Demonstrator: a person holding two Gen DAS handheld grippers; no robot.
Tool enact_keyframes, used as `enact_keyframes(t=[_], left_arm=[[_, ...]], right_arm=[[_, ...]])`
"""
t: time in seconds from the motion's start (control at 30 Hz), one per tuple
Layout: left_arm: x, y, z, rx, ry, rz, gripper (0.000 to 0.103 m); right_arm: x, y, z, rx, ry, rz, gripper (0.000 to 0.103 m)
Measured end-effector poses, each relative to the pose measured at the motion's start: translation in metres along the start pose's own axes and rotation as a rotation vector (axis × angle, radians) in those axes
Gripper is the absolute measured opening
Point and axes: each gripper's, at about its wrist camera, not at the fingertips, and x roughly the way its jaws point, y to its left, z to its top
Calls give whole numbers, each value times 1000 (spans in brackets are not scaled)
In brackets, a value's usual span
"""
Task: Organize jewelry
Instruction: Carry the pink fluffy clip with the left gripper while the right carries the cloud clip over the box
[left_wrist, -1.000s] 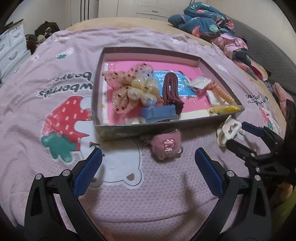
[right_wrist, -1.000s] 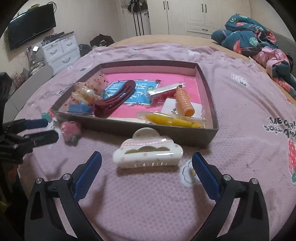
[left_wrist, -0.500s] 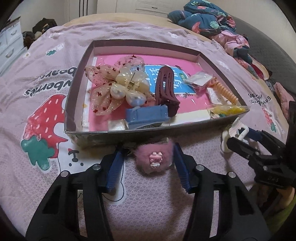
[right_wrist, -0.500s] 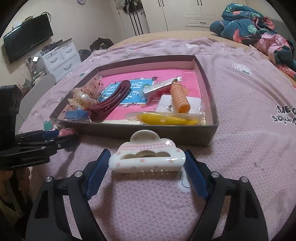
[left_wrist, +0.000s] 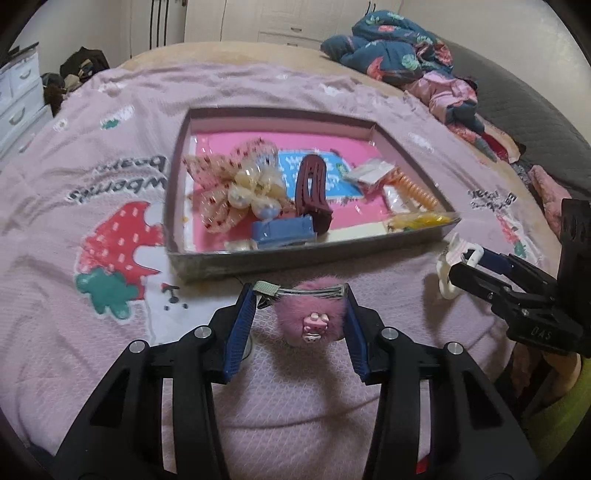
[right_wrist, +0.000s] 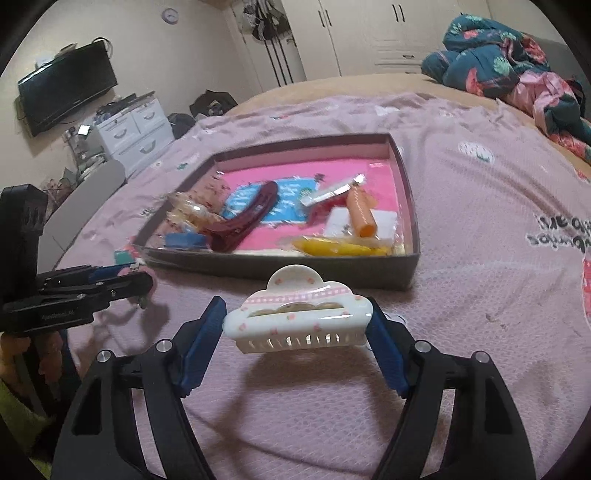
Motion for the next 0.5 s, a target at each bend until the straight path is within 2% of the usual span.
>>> enact_keyframes(t=[0.27,0.5], left_arm=[[-39,16,7,-22,-78,27,37],[-59,30,21,-47,-134,46,37]], right_arm=[[-20,31,15,-78,-53,37,72],[-29,43,33,-99,-84,45,72]])
